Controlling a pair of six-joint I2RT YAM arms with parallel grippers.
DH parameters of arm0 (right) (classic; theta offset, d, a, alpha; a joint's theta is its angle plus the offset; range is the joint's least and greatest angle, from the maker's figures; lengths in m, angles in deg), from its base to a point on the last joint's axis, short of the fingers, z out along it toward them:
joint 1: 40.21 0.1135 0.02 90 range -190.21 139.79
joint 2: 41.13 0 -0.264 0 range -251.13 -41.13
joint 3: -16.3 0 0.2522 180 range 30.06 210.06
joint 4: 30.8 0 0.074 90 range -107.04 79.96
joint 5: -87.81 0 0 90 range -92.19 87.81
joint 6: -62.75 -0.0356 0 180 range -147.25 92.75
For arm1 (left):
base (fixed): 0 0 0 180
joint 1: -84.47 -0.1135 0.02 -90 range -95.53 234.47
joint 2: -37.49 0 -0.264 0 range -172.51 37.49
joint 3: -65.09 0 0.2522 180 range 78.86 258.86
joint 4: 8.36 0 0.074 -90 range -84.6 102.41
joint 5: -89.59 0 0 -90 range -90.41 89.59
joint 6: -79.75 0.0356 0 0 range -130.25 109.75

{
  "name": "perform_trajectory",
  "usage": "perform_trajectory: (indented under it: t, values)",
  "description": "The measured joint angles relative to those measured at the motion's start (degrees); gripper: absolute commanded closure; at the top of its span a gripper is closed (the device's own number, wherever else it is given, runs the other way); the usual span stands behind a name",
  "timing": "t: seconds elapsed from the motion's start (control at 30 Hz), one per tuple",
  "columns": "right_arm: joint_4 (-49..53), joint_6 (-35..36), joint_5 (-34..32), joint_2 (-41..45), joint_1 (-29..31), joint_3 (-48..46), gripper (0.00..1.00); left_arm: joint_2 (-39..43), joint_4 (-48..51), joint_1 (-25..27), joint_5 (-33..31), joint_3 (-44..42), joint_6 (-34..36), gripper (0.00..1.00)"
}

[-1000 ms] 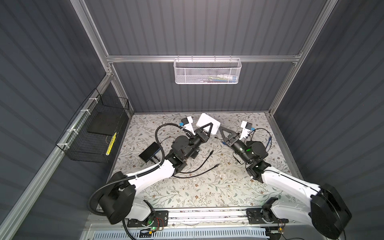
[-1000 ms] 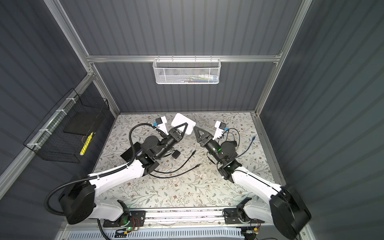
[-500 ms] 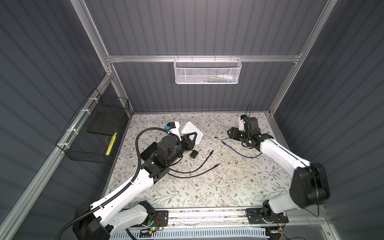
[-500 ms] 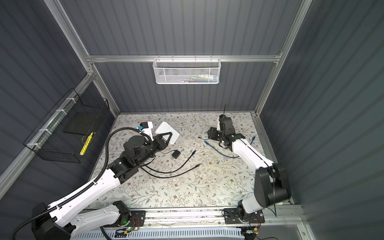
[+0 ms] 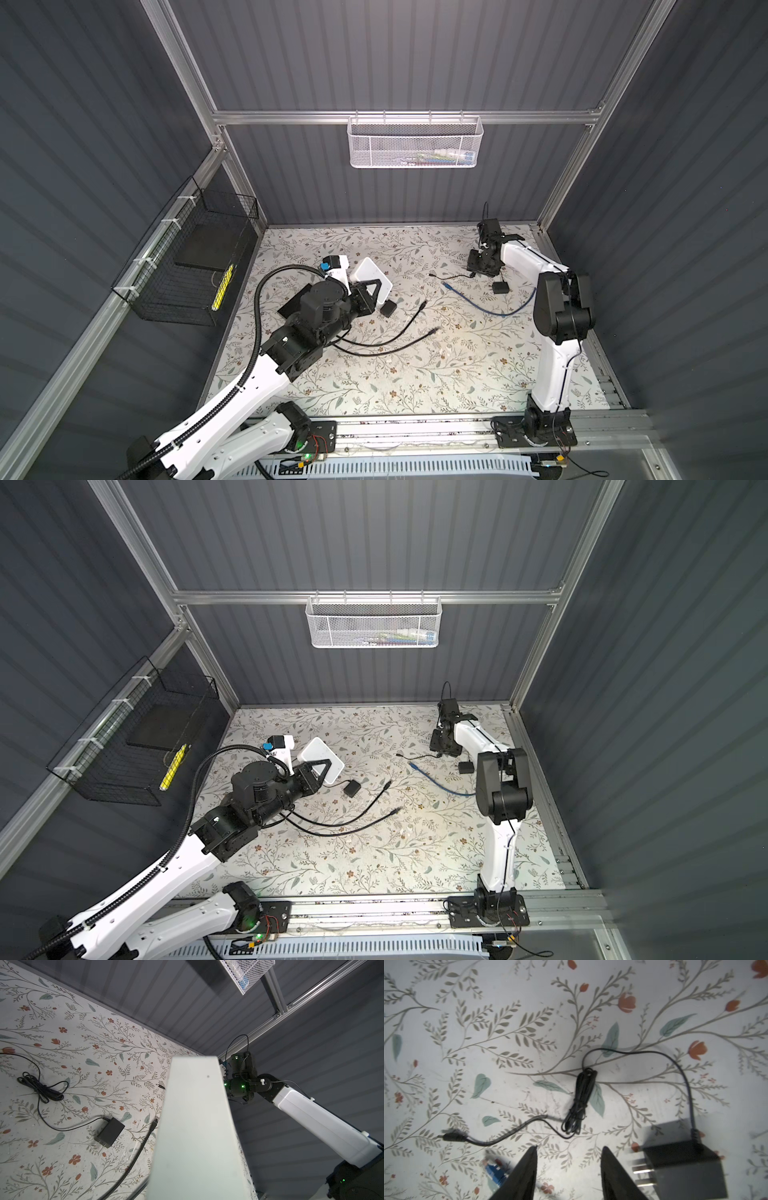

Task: Insert the plug into the switch port

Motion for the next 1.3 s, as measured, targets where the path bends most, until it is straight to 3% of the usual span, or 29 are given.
perform_trajectory:
  t: [0.47, 1.07, 1.3]
  values:
    - [5.14, -1.70, 0.79, -9.79, -1.18, 10.62, 0.56, 0.96, 0.35, 0.00, 0.87, -1.60, 0.61, 1.00]
    - [9.53, -2.97, 1.44, -13.99, -1.16, 15.67, 0.66, 8.59, 4.68, 0.00, -0.74, -2.45, 1.14, 1.00]
    - [11.21, -3.58, 0.52, -13.99, -0.85, 16.46, 0.90, 11.23, 7.98, 0.00, -2.16, -2.12, 2.10, 1.00]
